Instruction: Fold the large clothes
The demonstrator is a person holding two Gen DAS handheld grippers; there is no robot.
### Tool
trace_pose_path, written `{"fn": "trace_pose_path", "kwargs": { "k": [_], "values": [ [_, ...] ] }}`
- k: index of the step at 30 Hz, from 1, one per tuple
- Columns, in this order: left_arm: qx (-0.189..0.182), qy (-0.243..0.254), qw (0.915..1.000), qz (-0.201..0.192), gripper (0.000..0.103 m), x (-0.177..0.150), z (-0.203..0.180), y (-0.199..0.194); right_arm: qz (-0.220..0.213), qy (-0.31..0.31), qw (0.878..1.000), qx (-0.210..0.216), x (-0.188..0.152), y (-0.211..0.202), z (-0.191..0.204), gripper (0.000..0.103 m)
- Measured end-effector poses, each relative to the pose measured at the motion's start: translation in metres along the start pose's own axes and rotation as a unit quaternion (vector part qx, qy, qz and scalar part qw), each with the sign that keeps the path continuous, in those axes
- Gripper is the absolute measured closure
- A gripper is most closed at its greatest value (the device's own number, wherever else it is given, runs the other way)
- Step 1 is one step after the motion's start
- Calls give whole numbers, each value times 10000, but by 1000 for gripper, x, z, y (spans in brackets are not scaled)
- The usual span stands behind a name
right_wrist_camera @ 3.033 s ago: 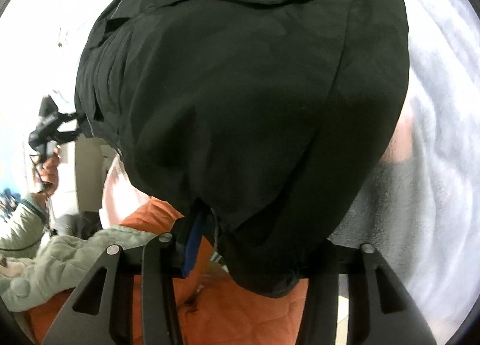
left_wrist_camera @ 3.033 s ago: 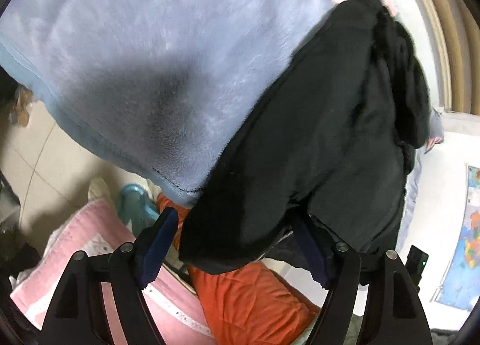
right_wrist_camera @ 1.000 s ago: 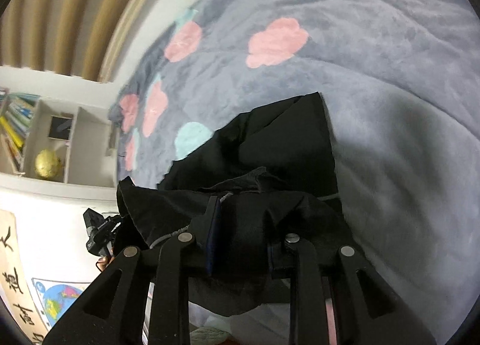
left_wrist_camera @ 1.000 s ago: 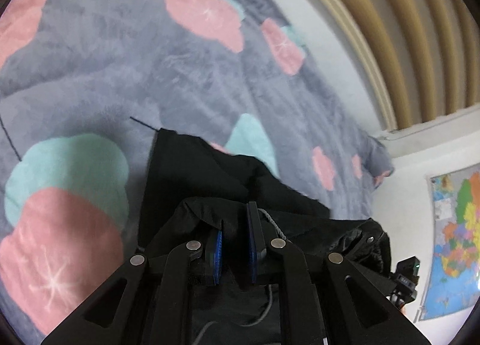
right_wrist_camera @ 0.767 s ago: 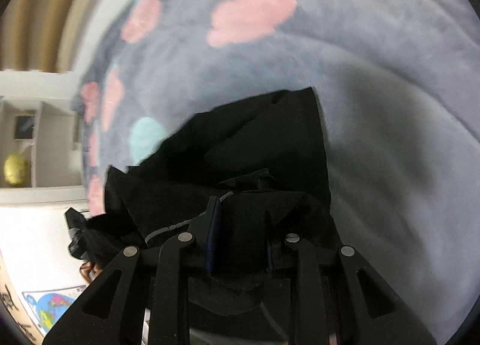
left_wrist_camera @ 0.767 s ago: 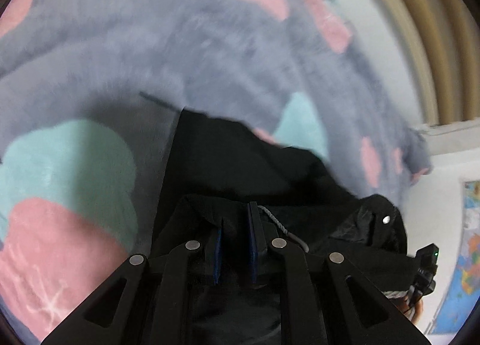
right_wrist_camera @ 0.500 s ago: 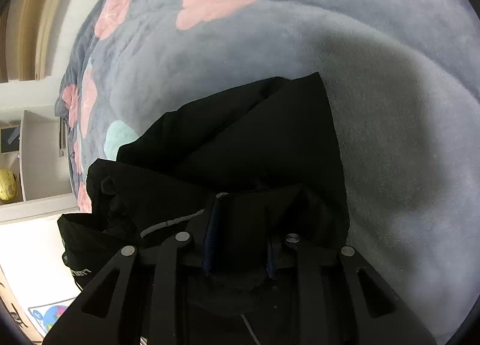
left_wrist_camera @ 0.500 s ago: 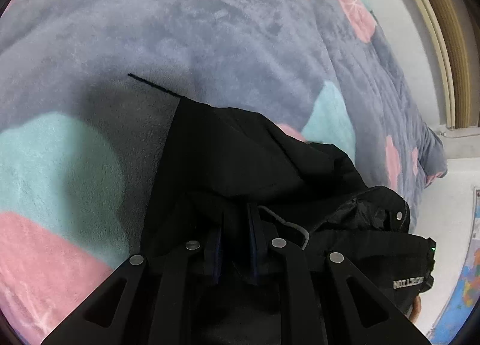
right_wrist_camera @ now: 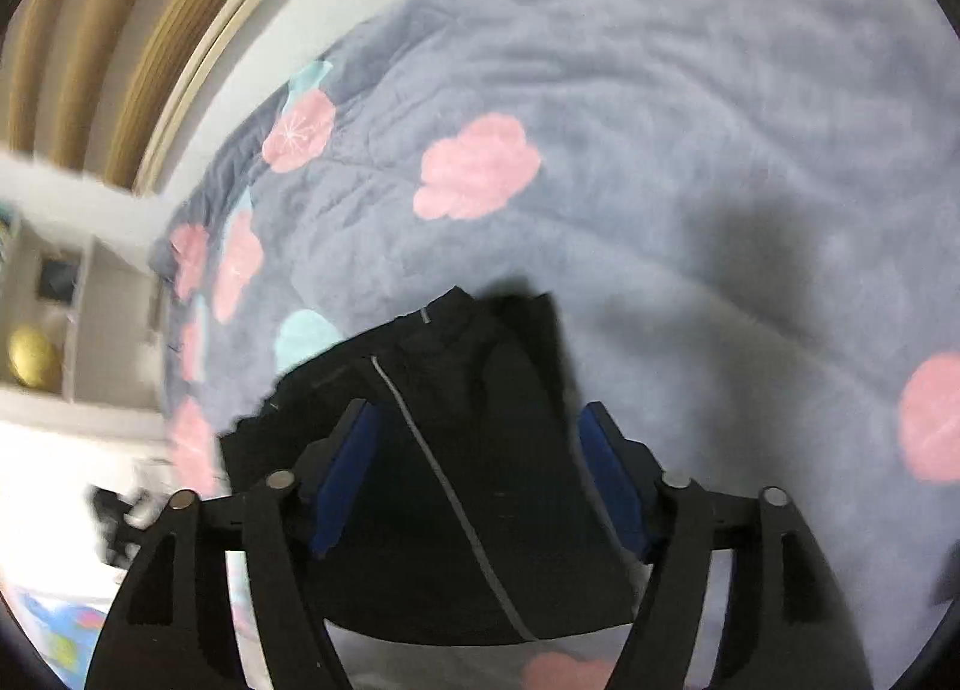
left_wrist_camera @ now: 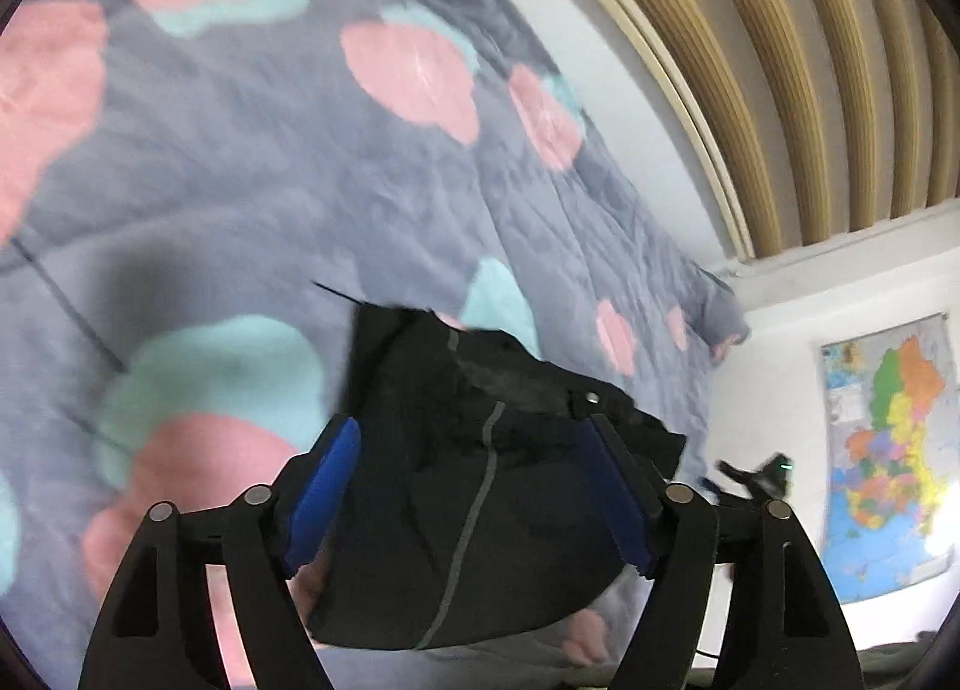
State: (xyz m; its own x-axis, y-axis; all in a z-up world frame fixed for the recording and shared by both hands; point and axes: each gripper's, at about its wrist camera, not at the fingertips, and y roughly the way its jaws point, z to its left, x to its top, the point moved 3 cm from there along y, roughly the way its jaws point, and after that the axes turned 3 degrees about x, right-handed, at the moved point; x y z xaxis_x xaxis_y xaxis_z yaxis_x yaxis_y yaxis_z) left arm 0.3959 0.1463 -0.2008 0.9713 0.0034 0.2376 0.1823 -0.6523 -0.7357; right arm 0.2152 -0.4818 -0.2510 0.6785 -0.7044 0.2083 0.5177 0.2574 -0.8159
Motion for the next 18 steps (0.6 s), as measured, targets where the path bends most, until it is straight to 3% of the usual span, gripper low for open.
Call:
{"fn": "trace_pose_path", "kwargs": {
  "k": [2,6,9,12,18],
  "values": [
    [73,94,9999,22,24,-6,0,0,-15,-353,9992,-203,-3,3,14,25],
    [380,260,9981,401,24,-10,-7,46,48,-1155,9921,-482,-7,31,53,25],
    [823,555,9934,566,24,-6,-14,85,0,-1937,9762,-975,-3,55,75,25],
    [1064,771,9882,789,24,4,-17,118,86,-2181,9684,-1208,4,76,72,25],
    [1308,1266,9739,1354,24,16,-23,168,456,-2331,9641,-1188,19,117,53,25]
  ]
}}
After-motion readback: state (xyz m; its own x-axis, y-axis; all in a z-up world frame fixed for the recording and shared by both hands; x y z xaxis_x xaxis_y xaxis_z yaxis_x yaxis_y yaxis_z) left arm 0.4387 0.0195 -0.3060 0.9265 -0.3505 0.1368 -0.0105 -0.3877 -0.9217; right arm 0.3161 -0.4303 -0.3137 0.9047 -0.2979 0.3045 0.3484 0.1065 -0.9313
